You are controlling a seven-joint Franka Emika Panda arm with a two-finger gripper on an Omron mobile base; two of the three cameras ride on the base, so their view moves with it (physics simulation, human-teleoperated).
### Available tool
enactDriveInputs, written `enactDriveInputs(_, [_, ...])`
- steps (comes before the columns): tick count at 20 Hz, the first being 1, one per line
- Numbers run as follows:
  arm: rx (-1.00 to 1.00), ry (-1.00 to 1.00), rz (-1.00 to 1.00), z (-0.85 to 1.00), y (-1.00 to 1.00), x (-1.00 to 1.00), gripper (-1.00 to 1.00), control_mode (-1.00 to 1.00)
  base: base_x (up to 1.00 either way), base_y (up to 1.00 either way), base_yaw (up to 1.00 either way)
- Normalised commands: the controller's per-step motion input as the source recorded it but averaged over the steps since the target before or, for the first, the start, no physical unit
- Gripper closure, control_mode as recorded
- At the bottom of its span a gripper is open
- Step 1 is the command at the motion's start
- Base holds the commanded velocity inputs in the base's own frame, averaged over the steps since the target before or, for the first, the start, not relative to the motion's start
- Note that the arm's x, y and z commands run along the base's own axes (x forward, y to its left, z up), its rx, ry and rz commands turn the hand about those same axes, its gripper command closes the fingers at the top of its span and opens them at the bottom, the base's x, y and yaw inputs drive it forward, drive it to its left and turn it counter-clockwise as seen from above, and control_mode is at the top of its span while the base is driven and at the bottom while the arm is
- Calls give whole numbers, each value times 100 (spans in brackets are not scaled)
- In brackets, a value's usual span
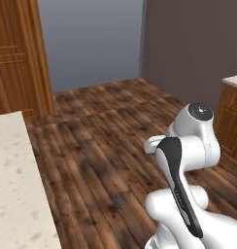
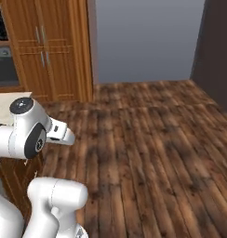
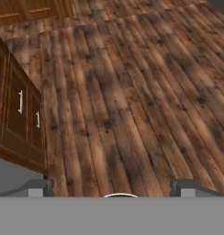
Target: Locate and retrieve the bar soap and bar soap from the cabinet. Place them next to the sink.
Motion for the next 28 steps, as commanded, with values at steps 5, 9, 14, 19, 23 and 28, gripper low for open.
enactDriveInputs(5, [0,0,0,0,0,0,-100,100,0,0,-49])
enactDriveInputs(9, [0,0,0,0,0,0,-100,100,0,0,-49])
enactDriveInputs(14, [0,0,0,0,0,0,-100,100,0,0,-49])
enactDriveInputs(19, [0,0,0,0,0,0,-100,100,0,0,-49])
enactDriveInputs(23, [0,0,0,0,0,0,-100,100,0,0,-49])
enactDriveInputs(28, [0,0,0,0,0,0,-100,100,0,0,-50])
